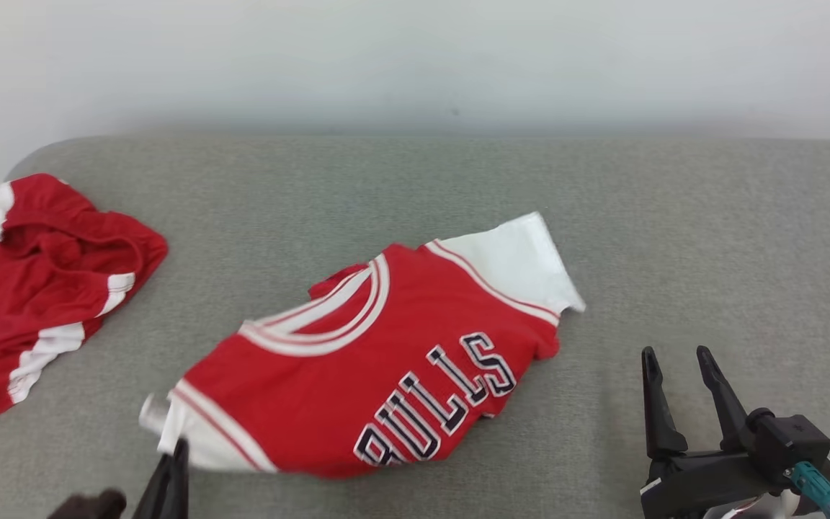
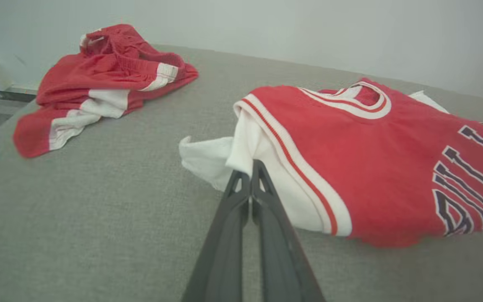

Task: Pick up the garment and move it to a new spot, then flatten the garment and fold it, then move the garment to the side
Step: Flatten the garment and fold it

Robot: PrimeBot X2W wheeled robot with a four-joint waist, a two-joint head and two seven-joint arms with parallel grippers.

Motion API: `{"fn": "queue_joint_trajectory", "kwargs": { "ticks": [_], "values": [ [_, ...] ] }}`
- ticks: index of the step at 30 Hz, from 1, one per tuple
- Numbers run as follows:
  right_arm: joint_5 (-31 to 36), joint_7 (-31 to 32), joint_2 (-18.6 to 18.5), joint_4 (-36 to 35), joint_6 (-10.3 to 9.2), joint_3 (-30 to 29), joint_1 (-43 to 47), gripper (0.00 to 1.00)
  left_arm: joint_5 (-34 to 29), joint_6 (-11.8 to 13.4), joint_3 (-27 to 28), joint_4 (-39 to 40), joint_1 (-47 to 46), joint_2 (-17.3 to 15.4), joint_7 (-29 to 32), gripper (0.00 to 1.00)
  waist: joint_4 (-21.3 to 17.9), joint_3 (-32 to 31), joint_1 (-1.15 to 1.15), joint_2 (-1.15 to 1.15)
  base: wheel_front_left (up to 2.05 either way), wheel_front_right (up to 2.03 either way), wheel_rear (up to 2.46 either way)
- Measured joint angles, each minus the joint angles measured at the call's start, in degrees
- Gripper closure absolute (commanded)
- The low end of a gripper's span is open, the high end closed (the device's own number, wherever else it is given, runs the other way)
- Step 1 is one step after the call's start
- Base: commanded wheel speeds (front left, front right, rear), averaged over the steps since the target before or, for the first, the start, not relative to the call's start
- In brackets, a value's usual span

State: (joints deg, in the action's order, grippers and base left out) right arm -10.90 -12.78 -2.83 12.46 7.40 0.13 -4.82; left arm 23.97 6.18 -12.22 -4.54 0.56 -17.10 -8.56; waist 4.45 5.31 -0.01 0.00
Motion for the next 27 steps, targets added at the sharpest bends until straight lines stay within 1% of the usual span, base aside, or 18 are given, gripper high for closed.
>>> {"fn": "queue_joint_trajectory", "kwargs": {
  "ticks": [3, 5, 11, 14, 16, 17, 18, 21, 25, 27],
  "values": [
    [0.0, 0.1, 0.0, 0.0, 0.00, 0.1, 0.0, 0.00, 1.1, 1.7, 0.7, 0.8, 5.7, 0.5, 0.1, 1.00, 1.5, -0.2, 0.00, 0.00, 0.00, 0.00, 0.00],
    [0.1, 0.2, 0.0, 0.0, 0.00, 0.1, 0.0, 0.00, 1.5, 1.9, 0.7, 0.6, 6.9, 0.9, 0.1, 1.00, 1.9, -0.2, 0.00, 0.00, 0.00, 0.00, 0.00],
    [0.5, 0.7, 0.0, 0.0, 0.00, 0.2, -0.1, 0.00, 2.5, 1.9, 0.4, 0.1, 6.7, 1.6, -0.2, 1.00, 1.5, -0.4, 0.00, 0.00, 0.00, 0.00, 0.00],
    [0.5, 0.7, 0.0, 0.0, 0.00, 0.4, -0.2, 0.00, 2.5, 1.6, 0.4, 0.1, 5.7, 1.4, -0.4, 1.00, 0.6, -0.5, 0.00, 0.00, 0.00, 0.00, 0.00],
    [0.5, 0.7, 0.0, 0.0, 0.00, 0.3, -0.1, 0.00, 2.8, 1.9, 0.7, -0.1, 5.4, 1.5, -0.6, 1.00, 0.2, -0.6, 0.00, 0.00, 0.00, 0.00, 0.00],
    [0.5, 0.8, 0.0, 0.1, 0.00, 0.2, -0.1, 0.00, 2.7, 2.5, 1.0, -0.2, 5.4, 1.6, -1.1, 0.02, -0.1, -0.6, 0.00, 0.00, 0.00, 0.00, 0.00],
    [0.5, 0.8, 0.0, 0.0, 0.00, 0.2, 0.0, 0.00, 2.5, 2.9, 1.1, -0.2, 5.4, 1.5, -1.3, 0.00, -0.3, -0.7, 0.00, 0.00, 0.00, 0.00, 0.00],
    [0.5, 0.7, 0.0, 0.0, 0.00, 0.1, 0.1, 0.00, 1.7, 3.4, 2.1, 0.5, 5.0, 1.1, -3.2, 0.00, -0.9, -0.7, 0.00, 0.00, 0.00, 0.00, 0.00],
    [0.5, 0.7, 0.0, 0.1, 0.00, 0.3, 0.0, 0.00, -0.2, 3.6, 3.8, 2.4, 1.9, -0.8, -4.8, 0.00, -1.7, -0.6, 0.00, 0.00, 0.00, 0.00, 0.00],
    [0.4, 0.7, 0.0, 0.2, 0.00, 0.5, -0.3, 0.00, -0.9, 3.1, 3.7, 3.0, -0.5, -2.1, -4.9, 0.00, -2.2, -0.5, 0.00, 0.00, 0.00, 0.00, 0.00]
  ]
}}
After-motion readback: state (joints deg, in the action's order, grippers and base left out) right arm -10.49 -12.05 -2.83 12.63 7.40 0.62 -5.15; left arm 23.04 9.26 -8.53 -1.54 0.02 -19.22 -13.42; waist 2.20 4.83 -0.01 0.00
